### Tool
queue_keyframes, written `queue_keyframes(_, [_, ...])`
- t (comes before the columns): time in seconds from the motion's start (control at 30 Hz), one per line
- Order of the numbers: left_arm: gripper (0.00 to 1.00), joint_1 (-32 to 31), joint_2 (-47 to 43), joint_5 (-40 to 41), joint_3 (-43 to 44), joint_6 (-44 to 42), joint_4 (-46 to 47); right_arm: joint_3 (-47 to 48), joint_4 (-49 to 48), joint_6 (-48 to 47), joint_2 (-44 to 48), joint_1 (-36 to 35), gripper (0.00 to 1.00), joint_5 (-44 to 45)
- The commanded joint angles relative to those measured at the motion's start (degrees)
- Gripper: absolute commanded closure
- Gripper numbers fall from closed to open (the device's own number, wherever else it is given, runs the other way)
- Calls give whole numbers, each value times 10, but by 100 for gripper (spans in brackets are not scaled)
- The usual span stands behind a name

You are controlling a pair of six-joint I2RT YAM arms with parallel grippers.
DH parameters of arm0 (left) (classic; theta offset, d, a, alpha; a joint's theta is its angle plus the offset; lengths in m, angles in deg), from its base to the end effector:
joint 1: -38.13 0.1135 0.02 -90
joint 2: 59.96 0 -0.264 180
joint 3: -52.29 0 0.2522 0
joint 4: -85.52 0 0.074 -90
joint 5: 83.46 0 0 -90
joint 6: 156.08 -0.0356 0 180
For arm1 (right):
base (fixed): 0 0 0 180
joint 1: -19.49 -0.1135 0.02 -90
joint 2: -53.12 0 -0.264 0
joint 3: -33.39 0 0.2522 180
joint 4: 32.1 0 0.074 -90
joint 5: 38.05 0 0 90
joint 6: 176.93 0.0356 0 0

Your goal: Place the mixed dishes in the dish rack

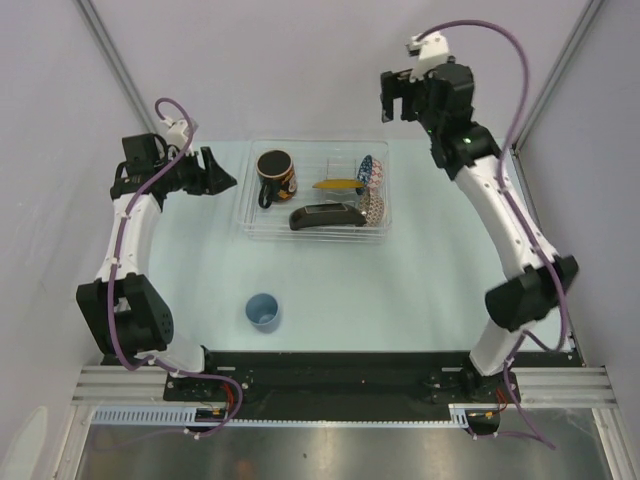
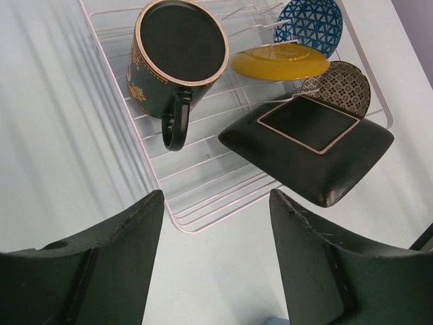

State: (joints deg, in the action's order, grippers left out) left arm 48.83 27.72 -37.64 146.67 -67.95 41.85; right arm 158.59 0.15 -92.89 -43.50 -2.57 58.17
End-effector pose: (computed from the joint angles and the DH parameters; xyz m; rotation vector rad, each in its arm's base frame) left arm 0.3380 0.0386 0.3469 0.2563 2.0778 -0.7157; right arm 0.3546 0.1395 0.4894 -0.3148 1.6054 0.1267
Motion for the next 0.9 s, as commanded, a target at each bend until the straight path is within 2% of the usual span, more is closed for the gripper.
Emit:
queue_keyframes(0.0, [31, 6, -19, -5, 30, 5, 13, 82, 32, -134, -132, -49, 3, 12])
queue_keyframes(0.07, [31, 6, -14, -3, 37, 5, 6, 100, 44, -134, -163, -44, 12, -13])
queue_keyframes(0.13, [31, 5, -5, -3, 42, 7, 4, 106, 62, -101, -172, -42, 11, -46])
queue_keyframes(0.2, [31, 6, 1, -3, 45, 6, 1, 60, 73, -106, -150, -62, 7, -52])
queue_keyframes(0.23, [31, 6, 3, -2, 45, 6, 2, 24, 67, -133, -134, -77, 6, -28])
queue_keyframes(0.27, [31, 6, 6, -3, 47, 6, 1, -53, 41, -160, -93, -92, 3, -11])
queue_keyframes(0.3, [31, 6, 7, -4, 48, 6, 2, -106, 18, -186, -71, -131, 1, 15])
queue_keyframes(0.33, [31, 5, 14, -6, 49, 6, 2, -152, -6, -212, -50, -149, 0, 72])
queue_keyframes(0.37, [31, 6, 17, -7, 50, 7, 2, -192, -55, -265, -27, -163, 0, 96])
queue_keyframes(0.4, [31, 6, 18, -6, 50, 10, 1, -252, -62, -276, 3, -183, 0, 111])
queue_keyframes(0.47, [31, 6, 22, -9, 52, 12, 3, -270, -42, -262, 24, -188, 0, 114])
queue_keyframes(0.6, [31, 6, 19, -7, 52, 12, 3, -303, -20, -259, 82, -189, 0, 59])
queue_keyframes(0.87, [31, 6, 9, -6, 45, 10, 2, -305, 25, -282, 90, -210, 0, 27])
